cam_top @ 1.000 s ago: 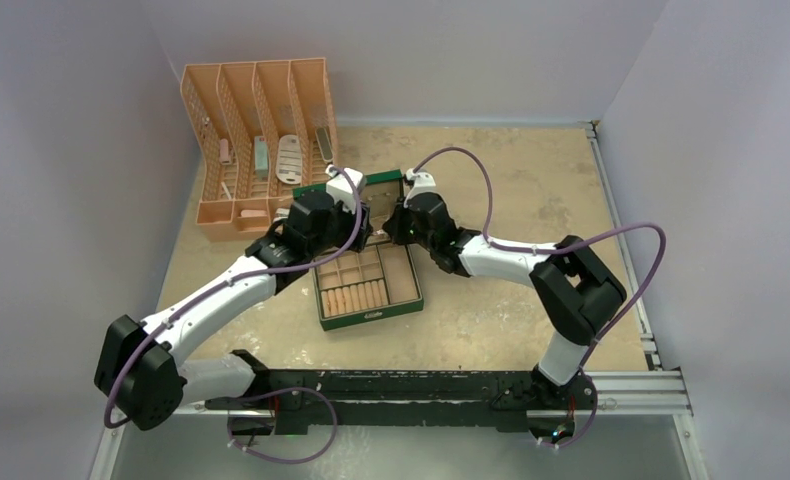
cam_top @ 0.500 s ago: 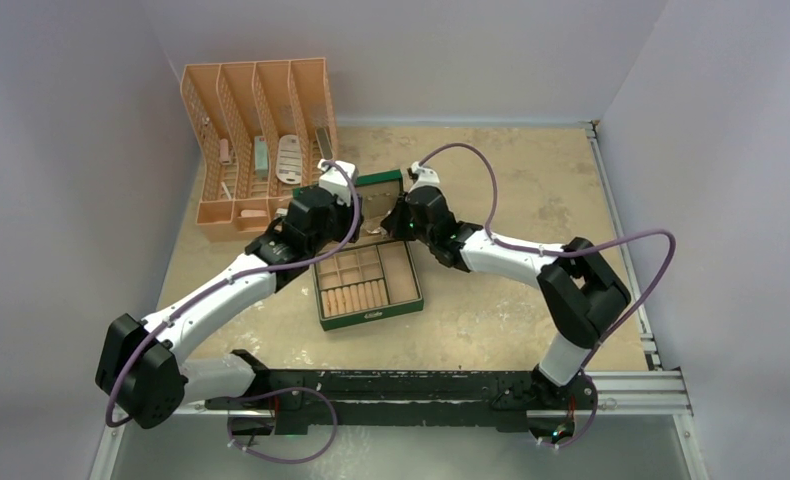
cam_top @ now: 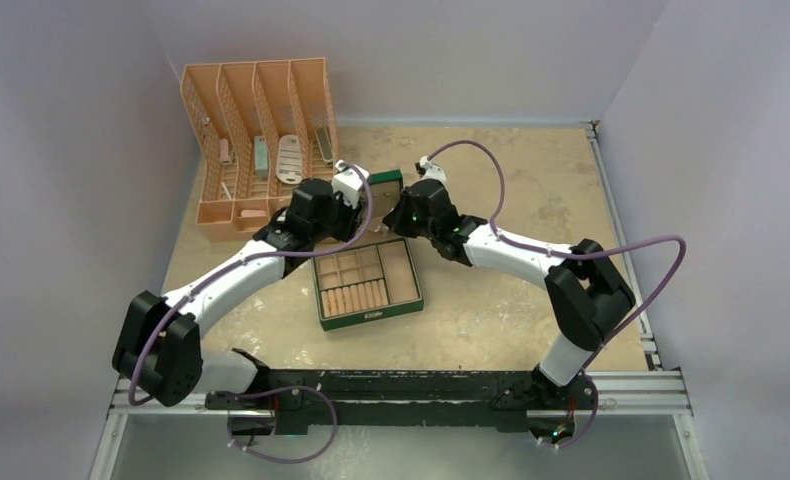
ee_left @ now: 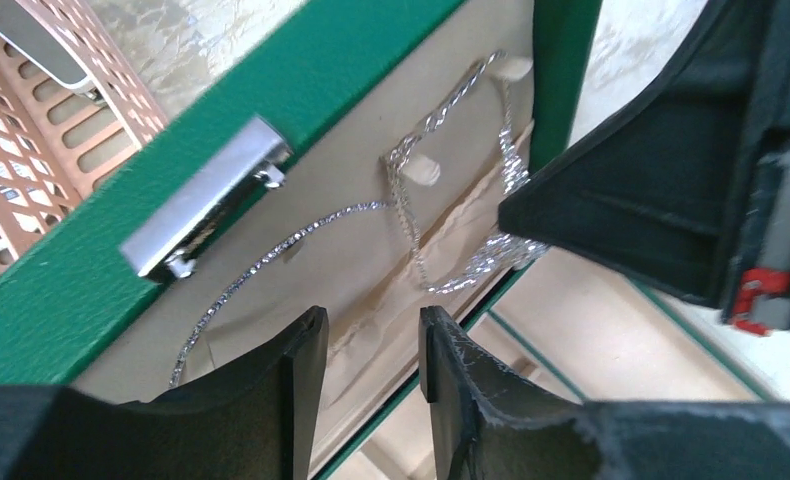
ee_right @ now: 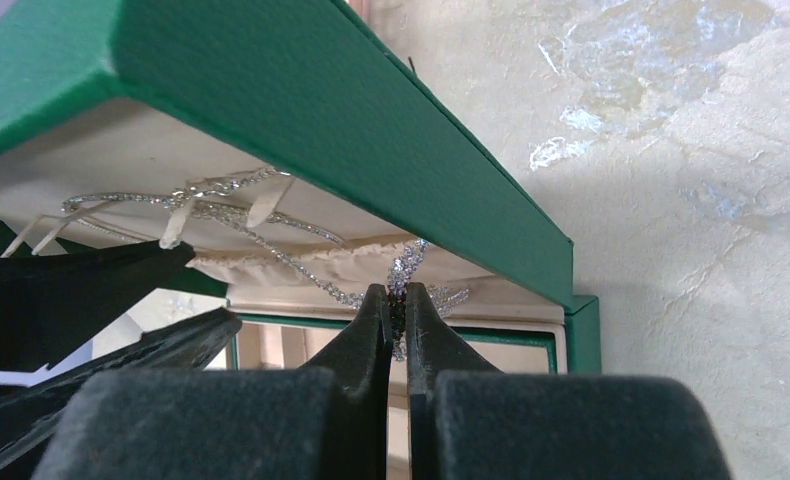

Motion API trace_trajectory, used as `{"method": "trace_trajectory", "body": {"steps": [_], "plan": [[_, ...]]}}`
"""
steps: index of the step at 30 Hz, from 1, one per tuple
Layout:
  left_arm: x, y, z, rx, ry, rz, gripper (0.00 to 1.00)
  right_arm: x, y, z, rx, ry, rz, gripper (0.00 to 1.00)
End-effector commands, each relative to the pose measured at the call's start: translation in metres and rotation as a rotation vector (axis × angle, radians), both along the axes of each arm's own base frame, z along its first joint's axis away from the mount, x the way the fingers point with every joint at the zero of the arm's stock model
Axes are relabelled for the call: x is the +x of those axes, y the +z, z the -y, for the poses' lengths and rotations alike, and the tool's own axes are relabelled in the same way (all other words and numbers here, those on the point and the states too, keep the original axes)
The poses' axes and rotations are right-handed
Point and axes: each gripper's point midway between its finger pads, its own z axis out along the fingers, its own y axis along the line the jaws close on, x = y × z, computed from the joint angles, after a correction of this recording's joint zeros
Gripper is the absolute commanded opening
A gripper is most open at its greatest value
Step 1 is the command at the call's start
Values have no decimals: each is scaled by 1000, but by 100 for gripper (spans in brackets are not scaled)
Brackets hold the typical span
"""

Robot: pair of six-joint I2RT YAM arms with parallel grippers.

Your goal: Organize the mixed jewelry

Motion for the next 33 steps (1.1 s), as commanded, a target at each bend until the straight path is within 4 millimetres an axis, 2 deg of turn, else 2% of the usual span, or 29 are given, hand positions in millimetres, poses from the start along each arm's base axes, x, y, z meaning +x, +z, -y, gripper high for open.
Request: {"method": "trace_trajectory", "body": {"steps": [1,4,10,22,25,28,29,33], "plan": [[16,6,-5,126,-65,100,36,6,24,-2,50,-22,25,0],[23,-9,-18,235,-48,116,35,6,22,-2,50,-20,23,0],[21,-22,-12,235,-96,118,36,6,21,-5,57,-10,20,0],[11,-55,-18,259,-84,22,33,5,37,-4,101,7,42,0],[12,-58,-17,259,-87,11,26,5,37,-4,108,10,40,0],[13,-52,-12,252,-108,27,17,4,39,-4,124,16,35,0],[9,-55,-14,267,-118,5,14,3,41,-5,138,22,35,0],[6,-47,-11,267,-153,18,1,0,65,-6,230,51,74,0]]}}
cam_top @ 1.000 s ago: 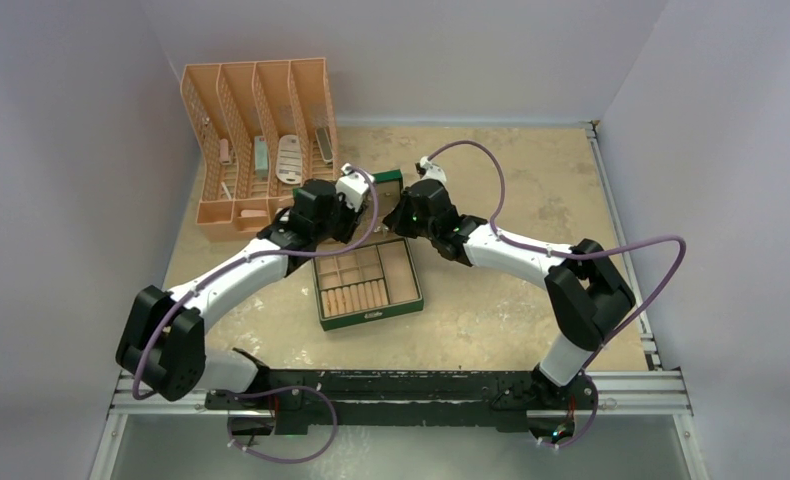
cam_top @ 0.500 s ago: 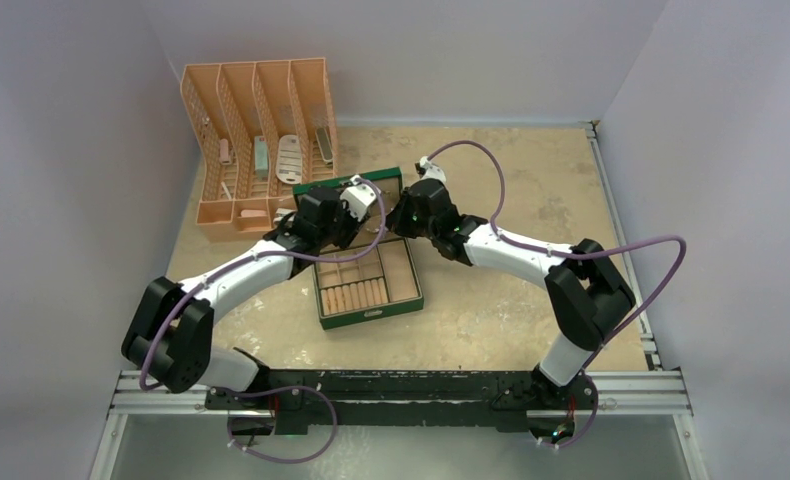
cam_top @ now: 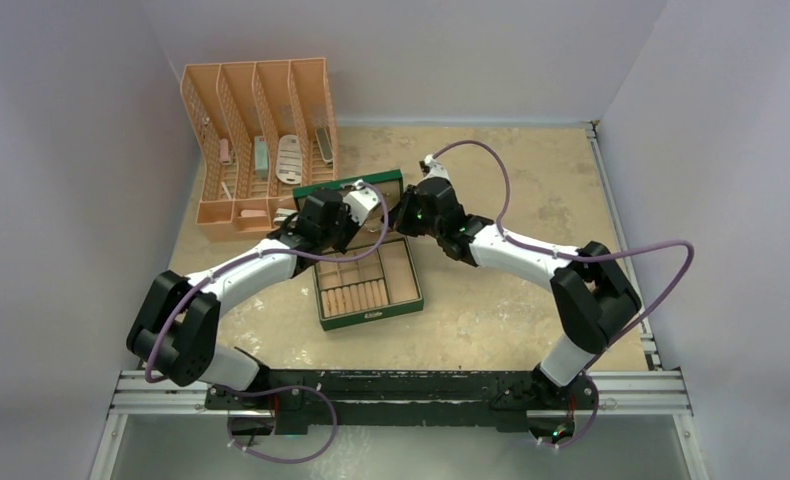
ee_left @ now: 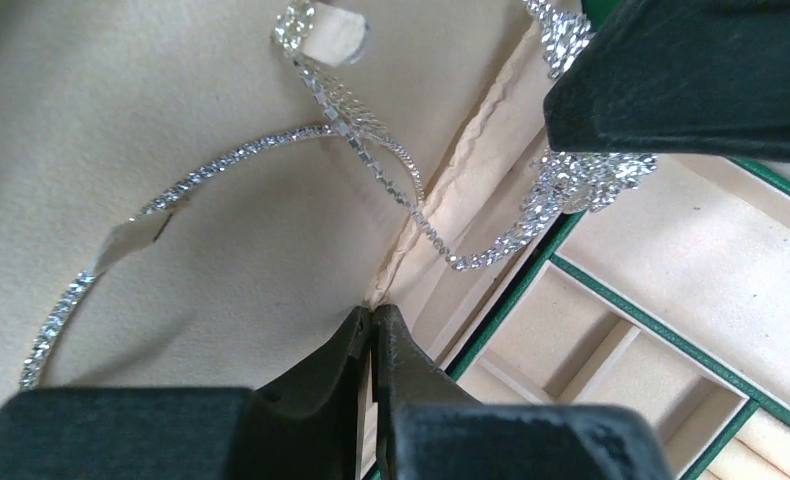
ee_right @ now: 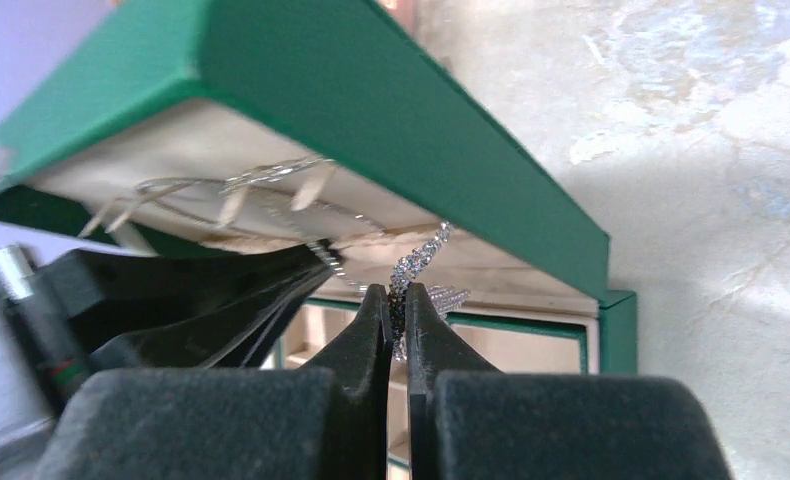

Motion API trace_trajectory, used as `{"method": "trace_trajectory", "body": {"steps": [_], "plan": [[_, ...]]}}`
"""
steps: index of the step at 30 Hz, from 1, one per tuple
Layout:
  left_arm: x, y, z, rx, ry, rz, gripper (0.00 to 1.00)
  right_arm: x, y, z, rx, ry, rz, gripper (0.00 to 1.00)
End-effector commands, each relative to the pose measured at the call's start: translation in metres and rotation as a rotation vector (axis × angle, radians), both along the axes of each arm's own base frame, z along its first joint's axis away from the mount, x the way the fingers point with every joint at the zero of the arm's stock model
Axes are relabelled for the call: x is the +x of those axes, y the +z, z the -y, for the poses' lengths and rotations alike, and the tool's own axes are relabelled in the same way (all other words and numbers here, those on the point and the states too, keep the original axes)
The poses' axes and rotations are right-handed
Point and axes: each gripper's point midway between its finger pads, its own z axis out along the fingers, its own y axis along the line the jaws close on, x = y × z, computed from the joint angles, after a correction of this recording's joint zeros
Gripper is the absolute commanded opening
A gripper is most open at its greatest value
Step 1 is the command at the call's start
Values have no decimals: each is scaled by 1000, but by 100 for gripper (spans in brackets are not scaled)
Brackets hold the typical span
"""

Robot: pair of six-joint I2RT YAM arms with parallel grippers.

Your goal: Organize the mixed jewelry

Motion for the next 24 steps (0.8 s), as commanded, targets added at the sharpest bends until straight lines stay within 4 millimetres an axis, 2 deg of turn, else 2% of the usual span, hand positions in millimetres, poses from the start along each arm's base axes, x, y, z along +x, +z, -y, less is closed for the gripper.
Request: {"method": "trace_trajectory", "body": {"steps": [1,8,14,24], "plan": [[3,18,4,-3,-49,32,0,2,64,-6,183,32,104,0],[-2,33,12,-38,-90,37,0,8,87,-5,291,34,126,0],[-9,44,20,-76,-149,47,0,16,75,-13,295,38,102,0],[-16,47,26,-88,-204,41,0,30,58,-17,257,16,103,0]]}}
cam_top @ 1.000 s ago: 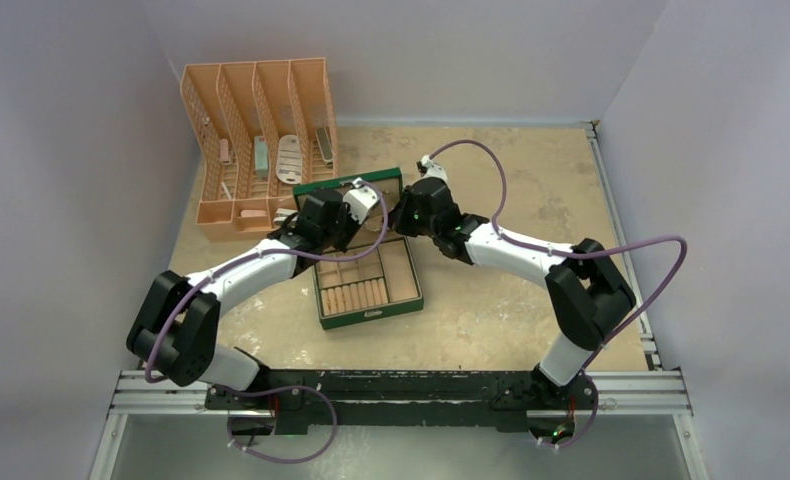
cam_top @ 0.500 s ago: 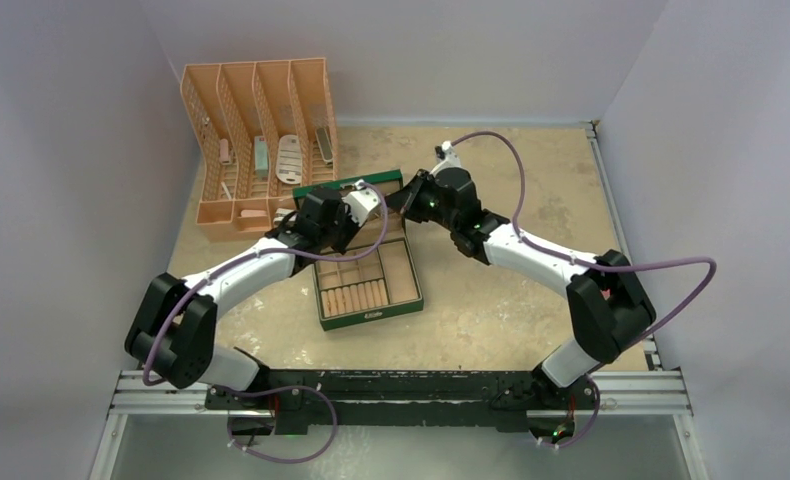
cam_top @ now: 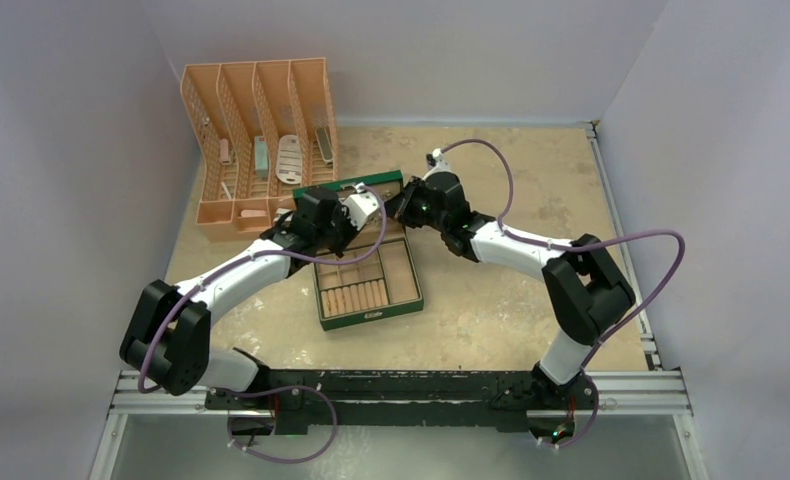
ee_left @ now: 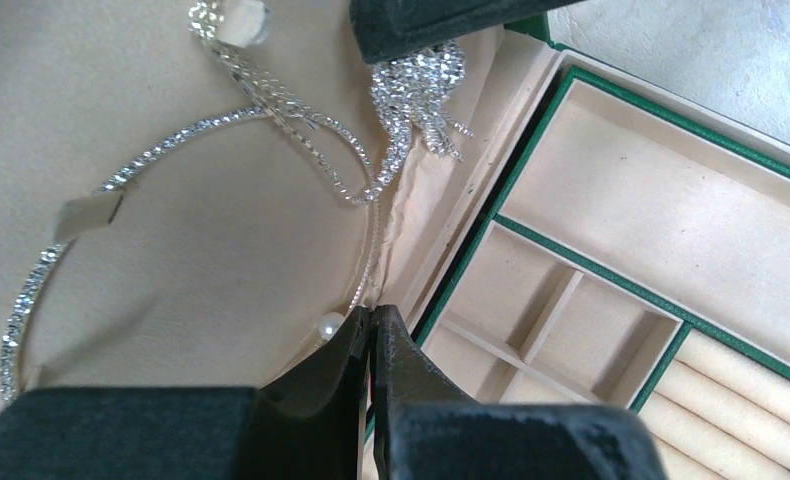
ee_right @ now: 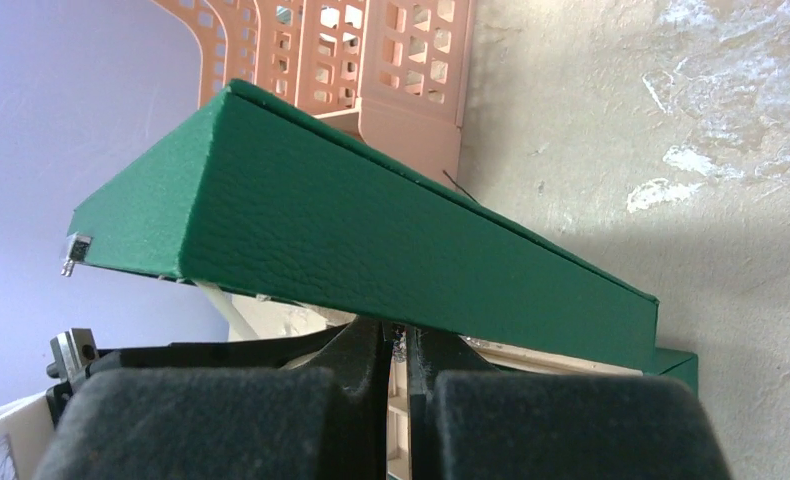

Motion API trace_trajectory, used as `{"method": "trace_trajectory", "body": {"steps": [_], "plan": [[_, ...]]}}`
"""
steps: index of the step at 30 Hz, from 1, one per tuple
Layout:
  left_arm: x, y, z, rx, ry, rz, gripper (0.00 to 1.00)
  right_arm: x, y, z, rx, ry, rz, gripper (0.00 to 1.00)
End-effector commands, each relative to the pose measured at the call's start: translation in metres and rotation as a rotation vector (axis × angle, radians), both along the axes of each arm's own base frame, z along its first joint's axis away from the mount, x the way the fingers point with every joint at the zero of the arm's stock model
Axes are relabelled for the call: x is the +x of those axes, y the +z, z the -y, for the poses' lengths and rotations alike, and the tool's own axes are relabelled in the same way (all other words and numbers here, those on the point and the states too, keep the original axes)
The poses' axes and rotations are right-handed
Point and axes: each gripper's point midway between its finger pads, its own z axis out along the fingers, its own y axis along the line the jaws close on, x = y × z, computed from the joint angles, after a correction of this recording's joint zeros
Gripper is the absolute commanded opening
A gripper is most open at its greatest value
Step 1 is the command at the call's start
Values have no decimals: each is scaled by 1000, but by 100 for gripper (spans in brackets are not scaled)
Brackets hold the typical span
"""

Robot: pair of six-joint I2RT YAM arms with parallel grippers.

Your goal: Organize the mixed jewelry

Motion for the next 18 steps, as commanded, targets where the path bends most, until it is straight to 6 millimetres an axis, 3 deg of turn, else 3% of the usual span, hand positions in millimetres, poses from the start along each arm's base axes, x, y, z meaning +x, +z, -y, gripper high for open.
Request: {"method": "trace_trajectory", "body": {"steps": [1,10,18], "plan": [[2,37,19,-87,-84,72,0,13,37,-9,63,-11,89,0],[3,35,20,-83,-87,69,0,19,31,-6,92,-83,29,0],[2,34,20,-83,-95,64,0,24,7,2,102,-187,-50,0]]}}
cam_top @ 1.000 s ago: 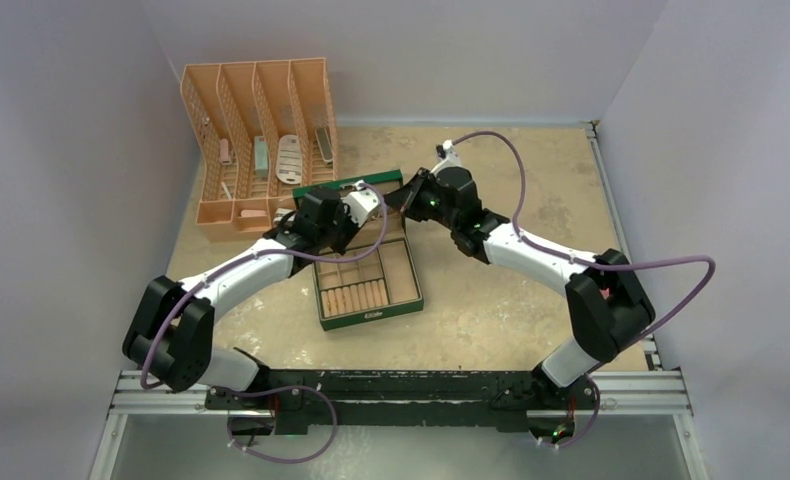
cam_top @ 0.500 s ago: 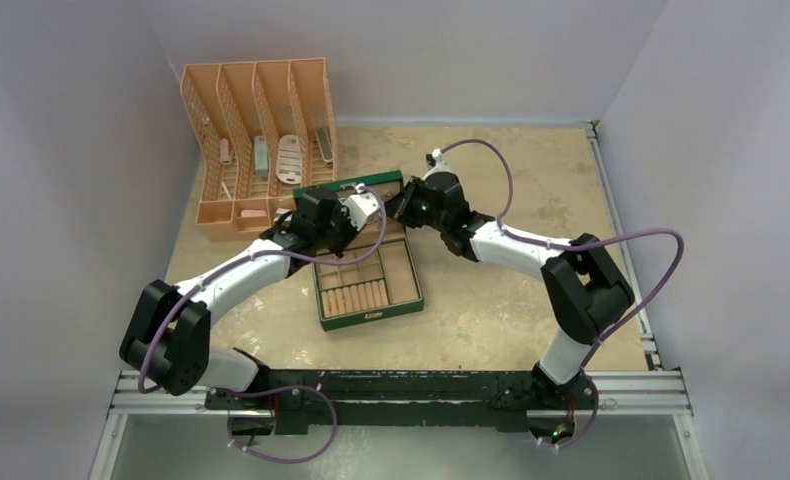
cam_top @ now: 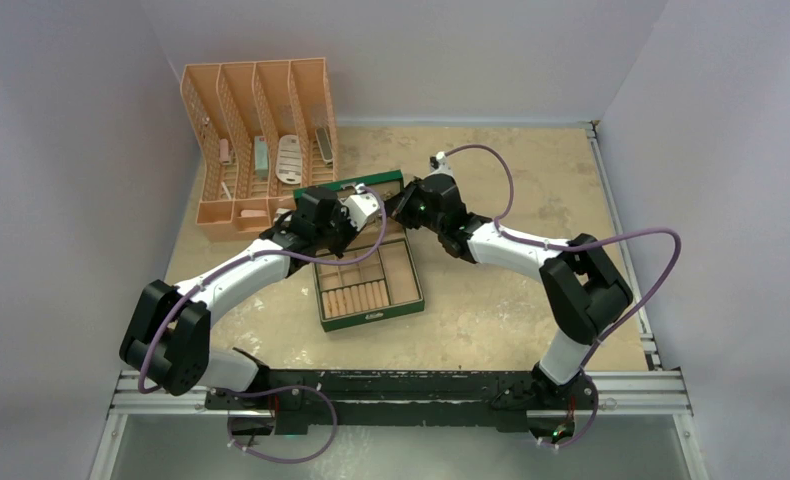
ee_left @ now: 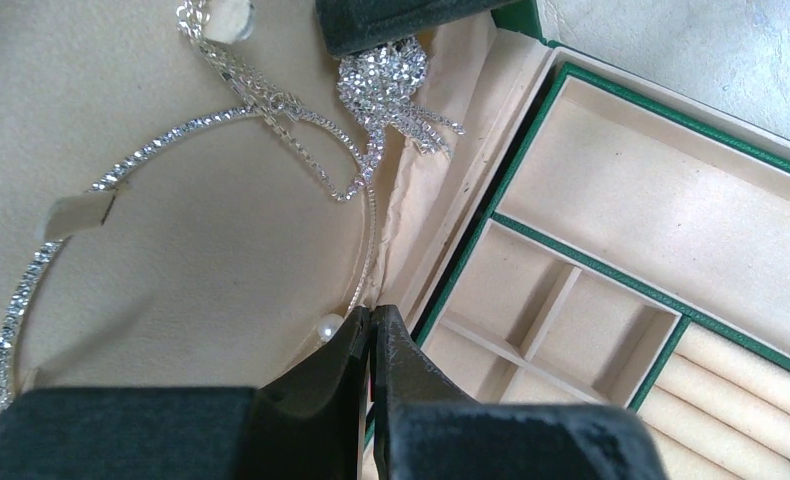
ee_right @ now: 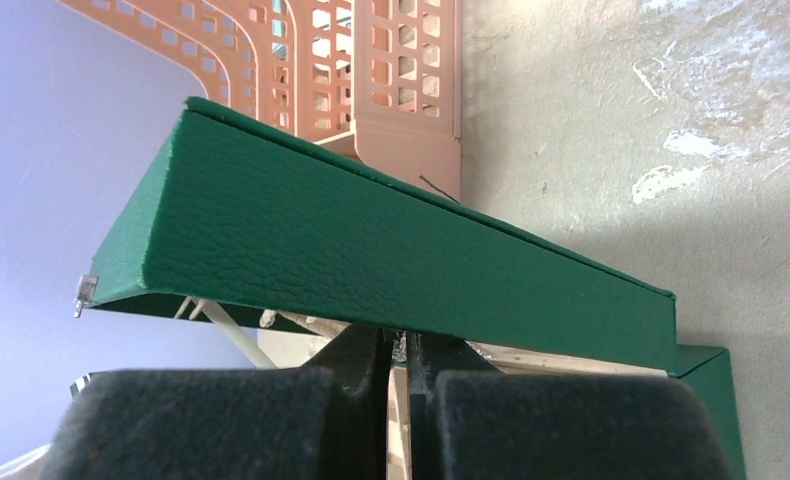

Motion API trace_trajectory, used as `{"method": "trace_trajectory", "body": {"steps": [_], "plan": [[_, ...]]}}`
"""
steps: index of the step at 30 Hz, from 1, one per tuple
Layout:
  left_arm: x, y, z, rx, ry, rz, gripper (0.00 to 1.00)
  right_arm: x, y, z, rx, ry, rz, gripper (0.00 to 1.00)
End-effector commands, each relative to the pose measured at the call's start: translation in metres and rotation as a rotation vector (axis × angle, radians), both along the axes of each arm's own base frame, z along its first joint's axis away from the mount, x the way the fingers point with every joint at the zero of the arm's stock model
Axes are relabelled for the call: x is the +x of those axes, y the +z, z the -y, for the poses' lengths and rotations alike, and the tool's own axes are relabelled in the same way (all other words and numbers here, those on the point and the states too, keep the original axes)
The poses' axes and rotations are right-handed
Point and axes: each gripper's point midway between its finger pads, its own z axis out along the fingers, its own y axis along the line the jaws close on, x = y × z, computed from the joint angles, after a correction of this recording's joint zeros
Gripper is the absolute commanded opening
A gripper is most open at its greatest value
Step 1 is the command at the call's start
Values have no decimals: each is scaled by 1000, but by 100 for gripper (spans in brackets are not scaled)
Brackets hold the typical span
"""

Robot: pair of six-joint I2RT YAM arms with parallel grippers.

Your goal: Organize the mixed jewelry

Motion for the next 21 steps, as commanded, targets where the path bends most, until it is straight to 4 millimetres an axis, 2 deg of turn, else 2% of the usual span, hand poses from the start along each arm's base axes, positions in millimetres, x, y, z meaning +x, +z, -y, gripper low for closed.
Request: {"method": "trace_trajectory", "body": {"steps": [1,8,17,21], "plan": [[4,35,19,-80,-71,71,0,16,10,0,86,-100,-11,0],[2,31,18,-73,-78,68,0,6,9,-17,256,-84,-137,2],[0,31,19,-77,-93,70,0,6,-16,-3,238,-195,-236,5],[-2,31,19,-77,-103,71,0,8,-21,1,212,-227,-255,10]]}}
